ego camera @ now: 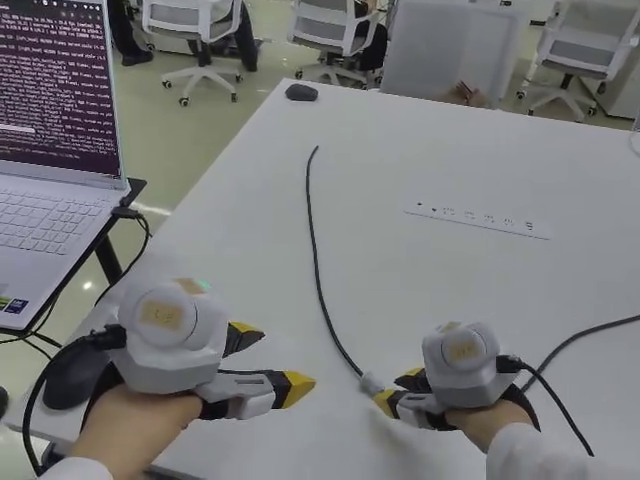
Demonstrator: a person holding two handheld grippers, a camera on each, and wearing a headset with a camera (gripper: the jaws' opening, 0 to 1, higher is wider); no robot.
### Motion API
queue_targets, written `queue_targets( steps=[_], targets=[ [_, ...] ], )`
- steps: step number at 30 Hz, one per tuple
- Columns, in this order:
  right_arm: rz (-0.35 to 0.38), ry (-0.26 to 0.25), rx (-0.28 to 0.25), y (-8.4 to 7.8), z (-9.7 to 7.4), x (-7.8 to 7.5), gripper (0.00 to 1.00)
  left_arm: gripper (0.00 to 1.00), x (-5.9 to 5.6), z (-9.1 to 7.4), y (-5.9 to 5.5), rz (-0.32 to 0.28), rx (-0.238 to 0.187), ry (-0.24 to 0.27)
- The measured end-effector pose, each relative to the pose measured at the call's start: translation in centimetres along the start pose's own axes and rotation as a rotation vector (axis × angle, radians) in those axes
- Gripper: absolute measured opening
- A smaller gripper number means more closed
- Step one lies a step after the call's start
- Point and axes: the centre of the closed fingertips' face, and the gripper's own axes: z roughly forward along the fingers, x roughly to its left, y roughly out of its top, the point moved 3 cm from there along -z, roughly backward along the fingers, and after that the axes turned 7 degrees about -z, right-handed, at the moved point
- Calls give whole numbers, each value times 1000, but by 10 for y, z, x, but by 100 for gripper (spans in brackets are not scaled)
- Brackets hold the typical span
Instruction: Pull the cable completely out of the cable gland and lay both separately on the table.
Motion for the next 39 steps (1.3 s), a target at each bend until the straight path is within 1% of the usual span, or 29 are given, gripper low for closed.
queue_targets(
  steps=[2,4,6,8,12,13,15,19,20,23,25,27,28,30,31,33,35,39],
  targets=[
    [2,0,-8,2,2,-2,16,52,0,1,-1,-2,8,-4],
    [-9,22,-15,5,6,0,16,50,-1,1,-1,9,13,-8],
    [-31,33,-7,4,9,1,15,49,-3,2,0,15,9,-19],
    [-41,39,-3,5,13,2,13,49,-5,3,-1,17,16,-30],
    [-43,38,-18,10,15,2,13,48,-6,4,-2,37,26,-38],
    [-53,47,-18,10,15,3,13,48,-6,4,-1,38,25,-40],
    [-57,49,-14,10,16,3,13,47,-6,4,-1,39,25,-42],
    [-47,55,-17,9,16,3,12,46,-5,4,0,35,23,-43],
    [-45,59,-4,7,17,3,12,46,-6,4,0,34,22,-44],
    [-28,57,7,5,20,3,12,45,-8,4,1,31,14,-49],
    [-42,50,-3,8,20,4,12,44,-10,4,1,35,13,-52],
    [-57,43,3,7,20,5,11,44,-11,4,1,41,17,-56],
    [-62,40,5,6,18,5,11,44,-11,4,0,45,20,-57],
    [-30,72,-32,11,13,9,11,43,-12,3,0,55,21,-57],
    [-34,78,-39,13,7,8,11,43,-11,3,1,56,19,-57],
    [-60,88,-58,16,-1,9,11,43,-10,3,0,59,20,-63],
    [-76,111,-70,20,-12,11,11,42,-10,3,1,65,19,-70],
    [-142,145,-99,26,-38,13,10,41,-14,0,6,93,-5,-99]
  ],
)
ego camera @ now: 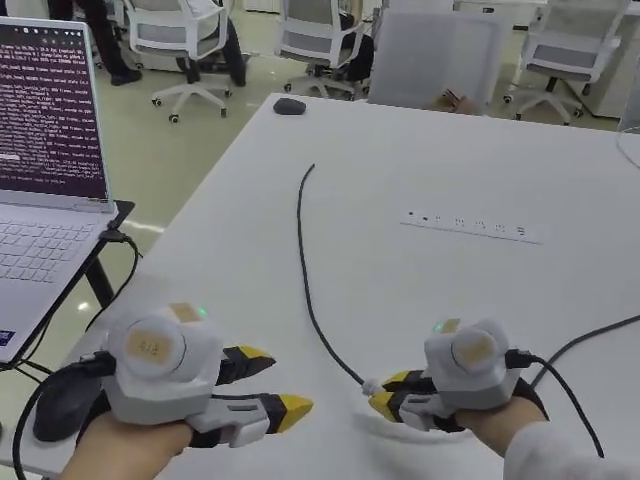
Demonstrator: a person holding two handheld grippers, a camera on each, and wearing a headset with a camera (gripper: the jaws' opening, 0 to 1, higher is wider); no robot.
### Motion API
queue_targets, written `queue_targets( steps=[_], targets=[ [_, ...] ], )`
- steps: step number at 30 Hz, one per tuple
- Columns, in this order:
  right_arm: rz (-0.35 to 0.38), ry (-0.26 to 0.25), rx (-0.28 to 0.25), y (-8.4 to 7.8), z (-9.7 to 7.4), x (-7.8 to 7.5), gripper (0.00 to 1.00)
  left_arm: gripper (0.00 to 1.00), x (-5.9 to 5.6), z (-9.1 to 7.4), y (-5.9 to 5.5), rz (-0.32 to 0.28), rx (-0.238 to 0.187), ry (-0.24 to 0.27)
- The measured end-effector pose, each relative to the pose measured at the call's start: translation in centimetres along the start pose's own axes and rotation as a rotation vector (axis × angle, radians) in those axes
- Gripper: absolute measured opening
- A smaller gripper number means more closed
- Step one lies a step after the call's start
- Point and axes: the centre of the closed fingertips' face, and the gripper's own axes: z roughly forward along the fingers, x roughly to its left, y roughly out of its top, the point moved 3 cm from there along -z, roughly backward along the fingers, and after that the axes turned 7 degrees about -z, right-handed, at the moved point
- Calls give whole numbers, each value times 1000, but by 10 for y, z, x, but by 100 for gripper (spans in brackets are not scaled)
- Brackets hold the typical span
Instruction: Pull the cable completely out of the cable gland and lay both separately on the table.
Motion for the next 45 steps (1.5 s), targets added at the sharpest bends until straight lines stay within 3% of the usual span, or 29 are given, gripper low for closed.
queue_targets(
  steps=[8,12,17,19,22,26,30,36,41,45],
  targets=[
    [-71,55,-20,12,-41,16,10,40,-15,-4,11,25,-35,-58],
    [-124,99,-30,27,-58,32,10,39,-30,-6,25,87,-49,-123],
    [-171,145,-50,48,-79,49,10,42,-54,-7,43,224,-50,-251],
    [-215,167,-54,57,-88,56,10,42,-63,-9,49,244,-65,-299],
    [-272,181,-63,68,-99,64,10,37,-74,-12,57,245,-88,-360],
    [-308,204,-96,82,-115,74,10,33,-83,-15,68,195,-137,-438],
    [-352,213,-115,92,-128,80,10,28,-89,-14,68,179,-128,-506],
    [-418,223,-137,102,-139,87,10,26,-105,-14,74,140,-146,-572],
    [-434,209,-143,105,-141,86,10,20,-110,-13,74,108,-117,-600],
    [-450,201,-149,107,-142,85,11,17,-111,-13,76,107,-123,-603]
  ],
)
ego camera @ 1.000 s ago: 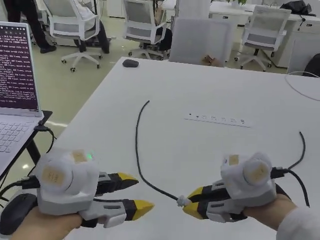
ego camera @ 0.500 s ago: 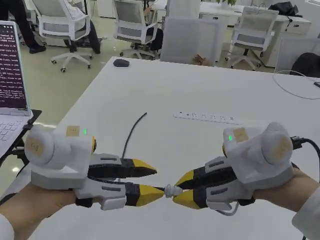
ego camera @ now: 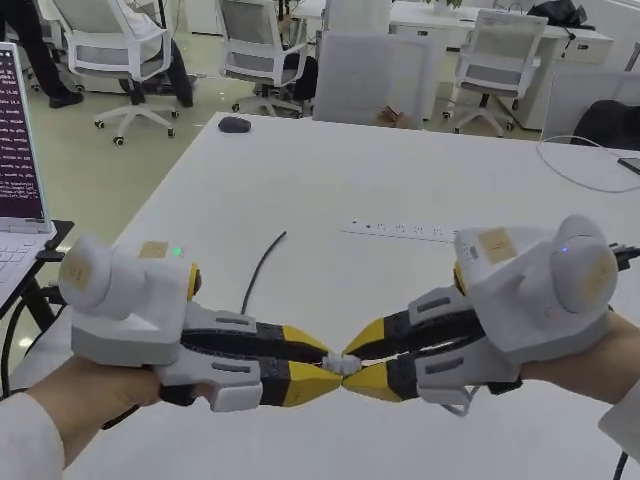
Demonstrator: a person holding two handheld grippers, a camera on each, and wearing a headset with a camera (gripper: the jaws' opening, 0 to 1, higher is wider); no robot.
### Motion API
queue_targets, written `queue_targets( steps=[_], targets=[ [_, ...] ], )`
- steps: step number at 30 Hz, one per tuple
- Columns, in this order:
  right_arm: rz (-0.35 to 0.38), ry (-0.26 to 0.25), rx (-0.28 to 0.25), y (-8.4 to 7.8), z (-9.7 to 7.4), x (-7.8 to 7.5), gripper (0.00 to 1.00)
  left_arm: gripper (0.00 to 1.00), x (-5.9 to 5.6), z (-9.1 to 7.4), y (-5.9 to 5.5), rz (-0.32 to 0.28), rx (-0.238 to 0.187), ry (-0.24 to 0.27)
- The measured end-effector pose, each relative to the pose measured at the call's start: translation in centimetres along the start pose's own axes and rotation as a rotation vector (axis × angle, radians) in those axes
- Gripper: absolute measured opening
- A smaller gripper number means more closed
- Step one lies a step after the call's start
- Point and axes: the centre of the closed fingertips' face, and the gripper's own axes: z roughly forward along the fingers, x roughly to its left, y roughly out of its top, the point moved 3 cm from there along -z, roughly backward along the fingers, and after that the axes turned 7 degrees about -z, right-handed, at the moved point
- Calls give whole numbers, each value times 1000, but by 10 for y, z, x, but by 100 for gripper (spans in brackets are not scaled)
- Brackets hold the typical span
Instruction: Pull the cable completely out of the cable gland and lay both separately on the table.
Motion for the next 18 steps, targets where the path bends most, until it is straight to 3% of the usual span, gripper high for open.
queue_targets(
  steps=[5,7,10,12,13,15,18],
  targets=[
    [10,-22,-16,1,-1,-2,11,17,2,-1,3,-6,-8,-3],
    [-6,-19,-62,2,-3,-2,12,16,0,-3,5,7,-14,-13],
    [106,-26,-179,8,-10,-7,17,16,-3,-5,9,36,-42,-12],
    [234,-46,-278,13,-17,-14,26,16,-7,-8,12,83,-57,-32],
    [282,-39,-311,13,-20,-16,25,16,-8,-9,13,95,-63,-36],
    [370,11,-335,10,-21,-15,18,16,-9,-9,16,127,-76,-31],
    [411,32,-360,9,-20,-15,19,16,-10,-9,19,134,-81,-37]
  ],
)
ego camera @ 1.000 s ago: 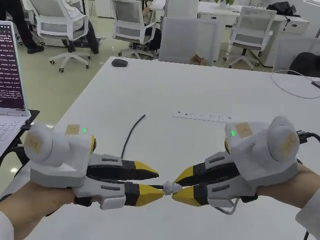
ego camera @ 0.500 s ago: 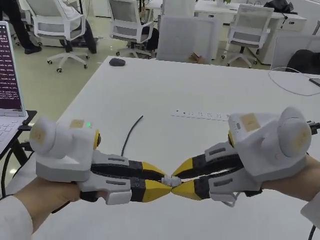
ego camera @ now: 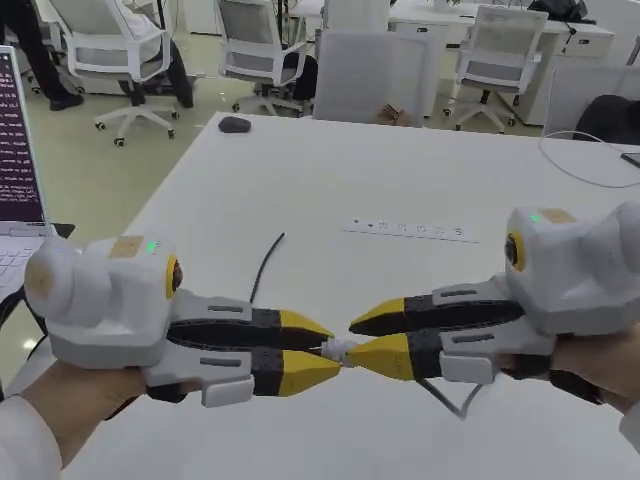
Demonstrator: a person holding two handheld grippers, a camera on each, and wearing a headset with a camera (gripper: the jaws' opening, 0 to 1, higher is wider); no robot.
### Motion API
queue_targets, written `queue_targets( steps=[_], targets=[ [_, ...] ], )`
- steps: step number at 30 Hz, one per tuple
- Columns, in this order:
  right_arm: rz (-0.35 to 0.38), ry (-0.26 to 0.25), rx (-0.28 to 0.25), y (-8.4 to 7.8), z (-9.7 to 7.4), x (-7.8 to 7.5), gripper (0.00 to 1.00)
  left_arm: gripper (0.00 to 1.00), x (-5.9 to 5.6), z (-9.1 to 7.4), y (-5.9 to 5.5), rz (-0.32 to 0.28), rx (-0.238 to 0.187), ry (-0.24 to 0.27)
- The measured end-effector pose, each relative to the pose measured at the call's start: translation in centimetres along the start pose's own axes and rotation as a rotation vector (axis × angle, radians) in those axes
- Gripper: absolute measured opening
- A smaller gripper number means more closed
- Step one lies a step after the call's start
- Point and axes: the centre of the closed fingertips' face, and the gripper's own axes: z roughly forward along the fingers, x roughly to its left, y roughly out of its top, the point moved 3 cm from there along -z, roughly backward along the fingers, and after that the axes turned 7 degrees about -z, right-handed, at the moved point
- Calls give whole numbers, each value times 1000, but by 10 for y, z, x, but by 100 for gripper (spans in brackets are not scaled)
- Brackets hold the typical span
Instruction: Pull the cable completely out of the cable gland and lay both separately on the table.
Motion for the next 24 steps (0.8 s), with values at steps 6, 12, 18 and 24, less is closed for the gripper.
queue_targets(
  steps=[6,12,18,24],
  targets=[
    [72,16,-39,1,1,6,13,16,2,1,5,24,-12,1],
    [89,7,-49,2,1,7,13,16,3,2,7,25,-15,1],
    [102,-7,-59,4,4,6,11,16,7,0,7,-42,-15,6],
    [34,3,-32,5,5,11,11,15,2,0,7,-84,2,-21]
  ],
)
